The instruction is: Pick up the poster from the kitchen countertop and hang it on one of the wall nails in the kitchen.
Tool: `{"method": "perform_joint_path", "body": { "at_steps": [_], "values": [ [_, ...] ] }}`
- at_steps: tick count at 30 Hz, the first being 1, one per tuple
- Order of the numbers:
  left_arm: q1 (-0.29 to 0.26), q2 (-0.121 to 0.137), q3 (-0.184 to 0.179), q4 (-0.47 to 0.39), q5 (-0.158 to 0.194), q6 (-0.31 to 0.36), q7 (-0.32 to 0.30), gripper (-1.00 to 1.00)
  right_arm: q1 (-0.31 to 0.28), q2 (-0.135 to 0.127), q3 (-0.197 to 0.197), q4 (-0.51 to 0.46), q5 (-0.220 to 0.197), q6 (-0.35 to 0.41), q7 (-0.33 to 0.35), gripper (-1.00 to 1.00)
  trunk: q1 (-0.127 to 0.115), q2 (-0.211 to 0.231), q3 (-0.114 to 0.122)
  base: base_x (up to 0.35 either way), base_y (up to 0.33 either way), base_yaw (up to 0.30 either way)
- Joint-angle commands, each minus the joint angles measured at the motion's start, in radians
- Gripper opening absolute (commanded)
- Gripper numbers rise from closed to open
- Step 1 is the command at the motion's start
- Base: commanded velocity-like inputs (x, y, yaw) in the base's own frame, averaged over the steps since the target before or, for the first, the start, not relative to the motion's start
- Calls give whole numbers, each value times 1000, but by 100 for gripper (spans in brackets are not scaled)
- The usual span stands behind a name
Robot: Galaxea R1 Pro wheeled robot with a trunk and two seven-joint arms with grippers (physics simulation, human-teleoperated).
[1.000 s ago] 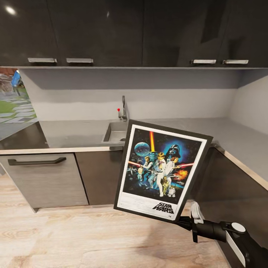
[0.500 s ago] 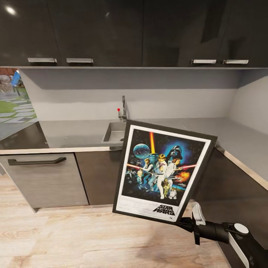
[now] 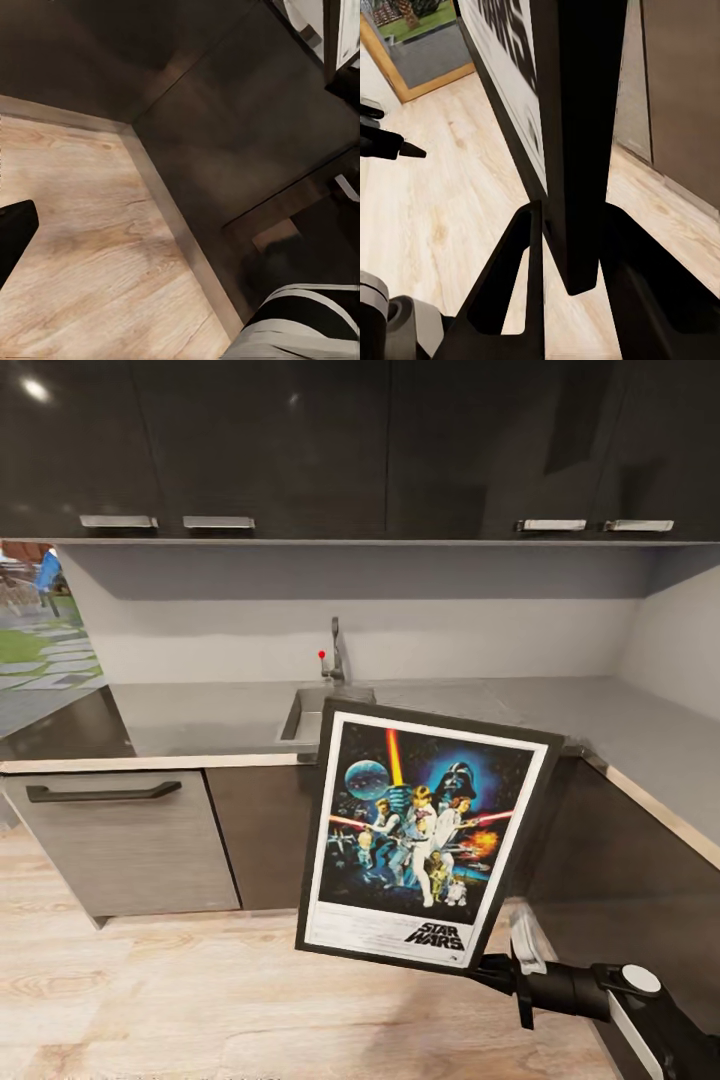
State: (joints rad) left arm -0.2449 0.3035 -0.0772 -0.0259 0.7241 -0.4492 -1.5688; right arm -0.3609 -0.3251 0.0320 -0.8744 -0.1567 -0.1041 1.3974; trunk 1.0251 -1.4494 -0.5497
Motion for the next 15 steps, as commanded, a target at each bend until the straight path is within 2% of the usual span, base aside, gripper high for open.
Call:
{"method": "perform_joint_path", "body": {
  "at_steps": [1, 4, 5, 10, 15],
  "values": [
    [2, -3, -7, 0, 10, -8, -2, 100, 0, 0, 5, 2, 2, -6, 2, -100, 0, -1, -1, 0, 0, 188],
    [5, -5, -5, 1, 10, -8, -2, 100, 1, 2, 7, 2, 21, -6, 2, -100, 0, -1, -2, 0, 0, 221],
    [6, -6, -5, 1, 10, -8, -2, 100, 2, 2, 7, 3, 57, -6, 2, -100, 0, -1, -3, -8, 0, 251],
    [7, -7, -4, 1, 11, -9, -2, 100, 2, 3, 8, 3, 61, -6, 2, -100, 0, -1, -4, -188, 0, 233],
    [7, -7, -4, 1, 11, -10, -2, 100, 2, 3, 8, 2, 61, -6, 2, -100, 0, -1, -5, -294, 0, 85]
  ]
}}
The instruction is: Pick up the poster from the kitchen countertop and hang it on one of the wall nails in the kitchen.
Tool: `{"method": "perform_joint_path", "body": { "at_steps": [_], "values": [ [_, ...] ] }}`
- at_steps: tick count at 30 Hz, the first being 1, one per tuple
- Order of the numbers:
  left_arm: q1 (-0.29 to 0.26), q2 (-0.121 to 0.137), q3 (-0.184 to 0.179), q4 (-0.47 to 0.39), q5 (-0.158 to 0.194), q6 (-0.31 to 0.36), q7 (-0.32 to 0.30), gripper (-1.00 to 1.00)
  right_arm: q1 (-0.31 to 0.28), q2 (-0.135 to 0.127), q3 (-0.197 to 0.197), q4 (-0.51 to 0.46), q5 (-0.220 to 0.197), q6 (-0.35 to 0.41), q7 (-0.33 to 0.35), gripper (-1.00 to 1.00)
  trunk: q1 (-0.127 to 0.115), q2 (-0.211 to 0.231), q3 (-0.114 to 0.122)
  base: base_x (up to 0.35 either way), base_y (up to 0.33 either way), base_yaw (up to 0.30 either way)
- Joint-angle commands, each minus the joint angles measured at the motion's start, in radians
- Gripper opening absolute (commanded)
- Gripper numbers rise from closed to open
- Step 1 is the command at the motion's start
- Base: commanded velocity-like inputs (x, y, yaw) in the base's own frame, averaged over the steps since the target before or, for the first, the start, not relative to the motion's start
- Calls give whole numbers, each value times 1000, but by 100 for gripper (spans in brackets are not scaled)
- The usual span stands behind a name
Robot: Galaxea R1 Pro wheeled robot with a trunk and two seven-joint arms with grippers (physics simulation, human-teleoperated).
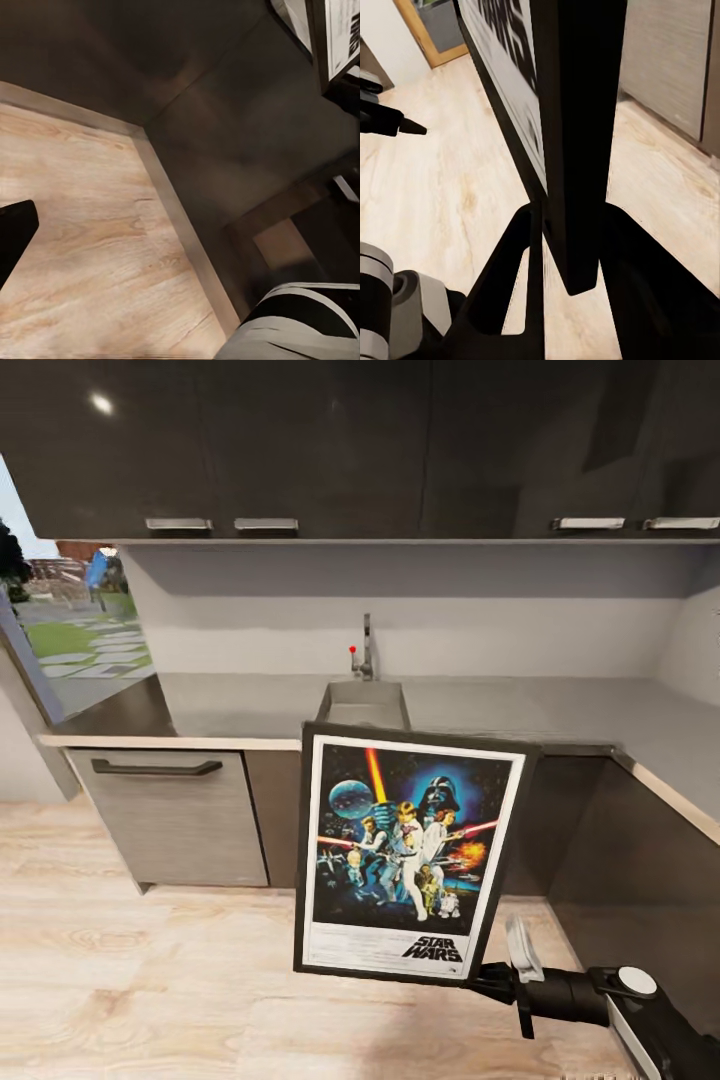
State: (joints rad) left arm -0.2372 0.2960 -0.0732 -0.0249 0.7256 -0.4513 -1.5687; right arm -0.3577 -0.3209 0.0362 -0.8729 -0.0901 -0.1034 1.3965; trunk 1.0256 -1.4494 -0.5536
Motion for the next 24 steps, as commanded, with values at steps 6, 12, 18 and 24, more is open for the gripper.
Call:
{"method": "perform_joint_path", "body": {
  "at_steps": [6, 12, 18, 24],
  "values": [
    [-1, 0, -5, 0, 9, -9, -2, 100, 0, -1, 5, 0, -5, -7, 2, -100, -1, -1, -1, -303, 0, 124],
    [-1, 0, -5, 0, 9, -7, -2, 100, 0, 0, 5, -1, -5, -7, 2, -100, -1, -1, -1, -84, 0, 271],
    [-1, 1, -5, 0, 10, -6, -2, 100, 0, 1, 5, -1, -5, -6, 2, -100, -1, -1, -1, -9, 15, 289],
    [-1, 2, -5, 0, 11, -6, -2, 100, 0, 1, 5, -1, -5, -5, 2, -100, -1, -1, -1, -1, 185, 277]
  ]
}}
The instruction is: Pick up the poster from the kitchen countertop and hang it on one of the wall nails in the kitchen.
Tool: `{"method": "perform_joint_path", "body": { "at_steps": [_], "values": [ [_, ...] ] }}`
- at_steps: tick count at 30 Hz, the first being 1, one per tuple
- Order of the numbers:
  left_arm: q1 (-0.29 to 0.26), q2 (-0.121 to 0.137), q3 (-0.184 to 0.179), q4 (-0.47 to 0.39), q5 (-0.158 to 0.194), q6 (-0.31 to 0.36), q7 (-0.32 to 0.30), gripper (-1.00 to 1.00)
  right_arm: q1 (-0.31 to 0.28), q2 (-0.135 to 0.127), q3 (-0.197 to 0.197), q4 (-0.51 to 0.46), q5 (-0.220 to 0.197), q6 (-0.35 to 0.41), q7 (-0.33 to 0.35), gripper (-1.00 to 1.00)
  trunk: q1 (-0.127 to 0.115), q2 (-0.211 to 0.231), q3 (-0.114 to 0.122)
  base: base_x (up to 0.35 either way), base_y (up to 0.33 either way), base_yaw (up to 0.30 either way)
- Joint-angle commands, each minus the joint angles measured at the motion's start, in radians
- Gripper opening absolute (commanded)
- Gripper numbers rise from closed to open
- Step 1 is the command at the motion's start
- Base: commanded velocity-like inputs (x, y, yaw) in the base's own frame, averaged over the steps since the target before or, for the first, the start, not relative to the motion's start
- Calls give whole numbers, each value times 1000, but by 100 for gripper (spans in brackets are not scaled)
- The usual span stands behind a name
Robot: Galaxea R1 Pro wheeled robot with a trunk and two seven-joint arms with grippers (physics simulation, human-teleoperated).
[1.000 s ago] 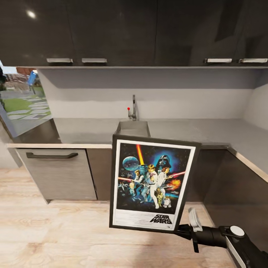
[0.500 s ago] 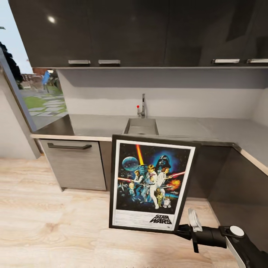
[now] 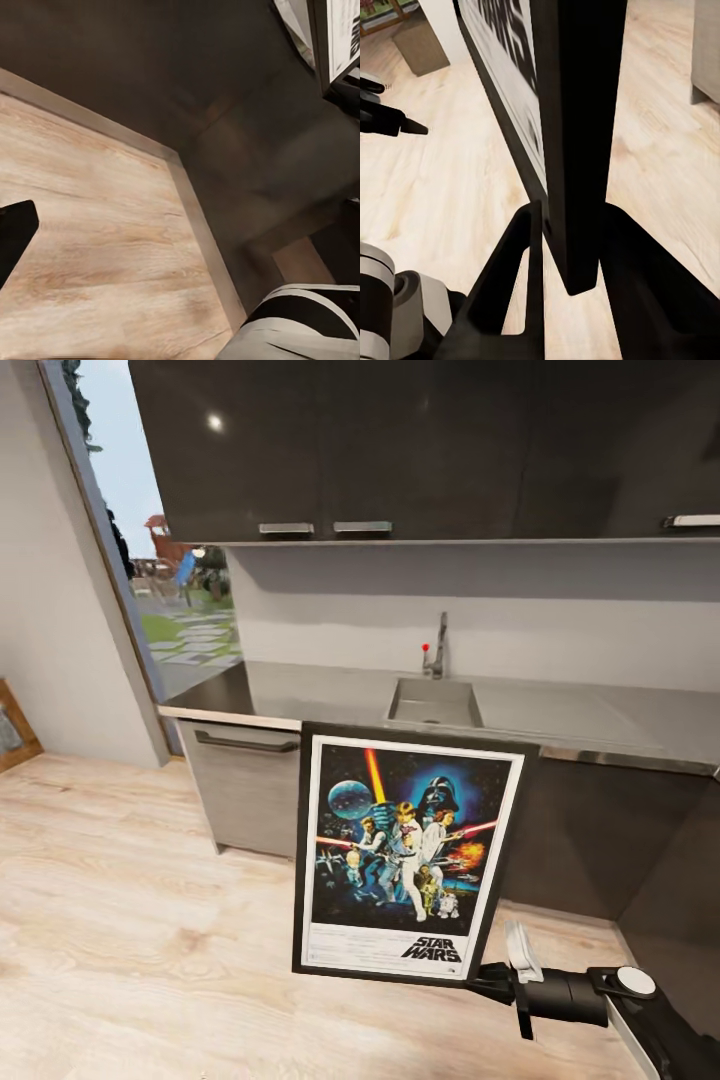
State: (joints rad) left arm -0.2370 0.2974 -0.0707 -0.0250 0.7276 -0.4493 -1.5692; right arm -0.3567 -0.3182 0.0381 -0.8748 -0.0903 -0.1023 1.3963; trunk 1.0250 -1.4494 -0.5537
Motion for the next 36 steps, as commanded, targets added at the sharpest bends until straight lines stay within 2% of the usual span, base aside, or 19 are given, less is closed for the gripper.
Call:
{"method": "perform_joint_path", "body": {
  "at_steps": [1, 18, 19, 20, 22, 23, 26, 27, 29, 36],
  "values": [
    [-1, 0, -8, 0, 9, -8, -2, 100, -1, -1, 3, 0, -5, -6, 3, -100, 0, -1, -1, 0, 258, 186],
    [-1, 0, -7, 1, 9, -6, -2, 100, -1, -1, 8, -3, -5, -3, 1, -100, 0, -1, -1, 0, 253, 57],
    [-1, 0, -8, 0, 9, -7, 43, 100, -1, 1, 22, -4, -5, -2, 0, -100, 0, -1, -1, 0, 16, 272],
    [-1, -1, -9, -3, 12, -7, 156, 100, -1, 3, 37, -6, -5, -1, -2, -100, 0, -1, -1, 0, 8, 280],
    [-1, -1, -10, -4, 19, -7, 219, 100, -1, 5, 43, -8, -5, 3, -4, -100, 0, -1, -1, 0, 6, 283],
    [-1, -1, -13, -5, 40, -6, 264, 100, -1, 13, 47, -10, -6, 17, -7, -100, 0, -1, -1, 0, 3, 286],
    [-1, -10, -20, -9, 167, -5, 373, 100, -2, 57, 50, -28, -4, 67, -45, -100, 0, -1, -1, 0, 1, 288],
    [-1, -16, -22, -15, 202, -5, 432, 100, -2, 67, 51, -37, -5, 78, -92, -100, 0, -1, -1, 0, 0, 289],
    [-1, -19, -23, -23, 220, -5, 470, 100, -2, 72, 52, -42, -5, 84, -132, -100, 0, -1, -1, 0, 0, 289],
    [-1, -23, -25, -32, 236, -8, 503, 100, -2, 77, 51, -48, -6, 91, -172, -100, -4, 6, 2, 0, 0, 179]
  ]
}}
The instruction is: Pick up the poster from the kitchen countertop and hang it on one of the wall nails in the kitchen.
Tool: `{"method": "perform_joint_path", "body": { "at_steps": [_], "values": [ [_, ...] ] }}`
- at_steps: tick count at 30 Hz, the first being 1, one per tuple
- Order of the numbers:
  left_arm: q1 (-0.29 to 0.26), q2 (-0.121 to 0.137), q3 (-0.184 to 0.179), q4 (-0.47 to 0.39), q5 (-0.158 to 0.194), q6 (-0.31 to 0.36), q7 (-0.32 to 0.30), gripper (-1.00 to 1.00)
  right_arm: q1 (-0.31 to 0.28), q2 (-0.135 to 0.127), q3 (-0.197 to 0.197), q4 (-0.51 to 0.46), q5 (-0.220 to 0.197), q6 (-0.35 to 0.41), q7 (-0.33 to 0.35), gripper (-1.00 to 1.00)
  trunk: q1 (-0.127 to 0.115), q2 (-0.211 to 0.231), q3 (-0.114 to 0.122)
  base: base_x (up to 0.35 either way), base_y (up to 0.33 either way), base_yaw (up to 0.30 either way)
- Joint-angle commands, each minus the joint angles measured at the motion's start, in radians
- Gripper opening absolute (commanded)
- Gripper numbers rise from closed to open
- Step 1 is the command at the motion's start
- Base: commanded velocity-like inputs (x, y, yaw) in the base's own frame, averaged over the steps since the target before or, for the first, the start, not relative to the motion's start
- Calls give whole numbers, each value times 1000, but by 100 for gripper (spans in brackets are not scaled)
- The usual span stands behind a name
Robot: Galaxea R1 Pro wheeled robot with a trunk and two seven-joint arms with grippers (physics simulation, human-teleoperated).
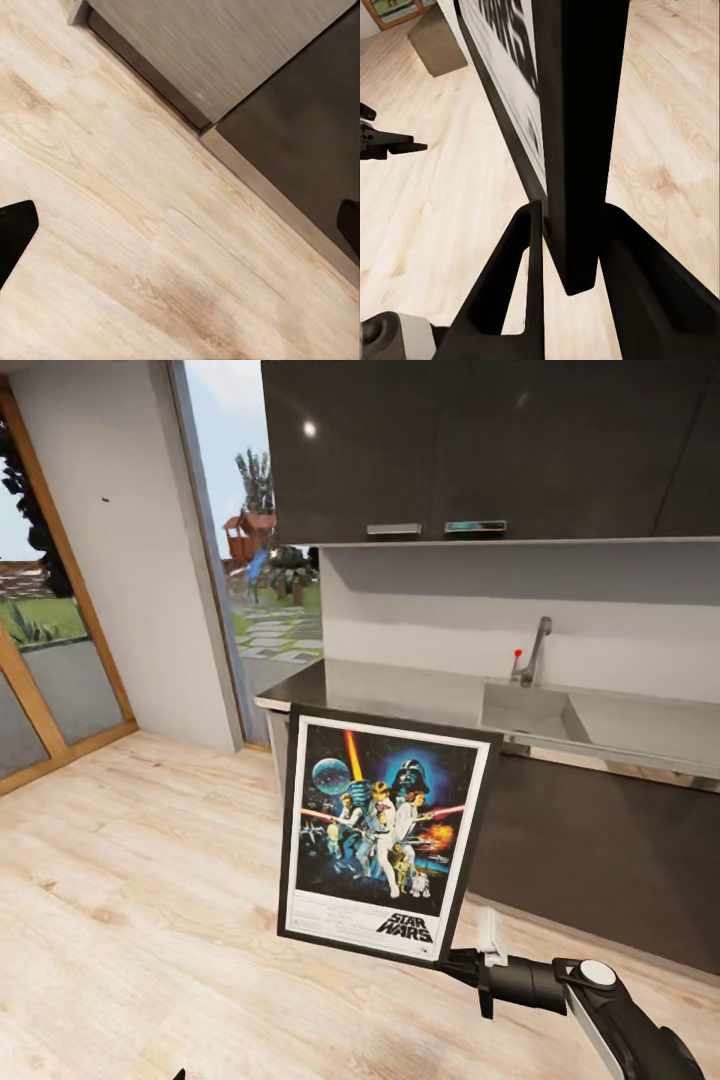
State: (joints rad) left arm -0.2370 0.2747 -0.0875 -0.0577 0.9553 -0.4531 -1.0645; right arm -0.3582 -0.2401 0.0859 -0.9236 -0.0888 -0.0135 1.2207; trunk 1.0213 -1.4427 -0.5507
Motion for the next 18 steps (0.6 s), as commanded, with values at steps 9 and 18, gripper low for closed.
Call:
{"method": "perform_joint_path", "body": {
  "at_steps": [9, 18],
  "values": [
    [-1, 0, -9, 0, 9, -5, -1, 100, -1, -1, 4, 0, -9, 0, -4, -100, -35, 63, 27, 0, 0, 12],
    [-1, 0, -9, 1, 10, -3, 0, 100, -1, -1, 3, 0, -13, 0, -5, -100, -69, 126, 56, 0, 0, 1]
  ]
}}
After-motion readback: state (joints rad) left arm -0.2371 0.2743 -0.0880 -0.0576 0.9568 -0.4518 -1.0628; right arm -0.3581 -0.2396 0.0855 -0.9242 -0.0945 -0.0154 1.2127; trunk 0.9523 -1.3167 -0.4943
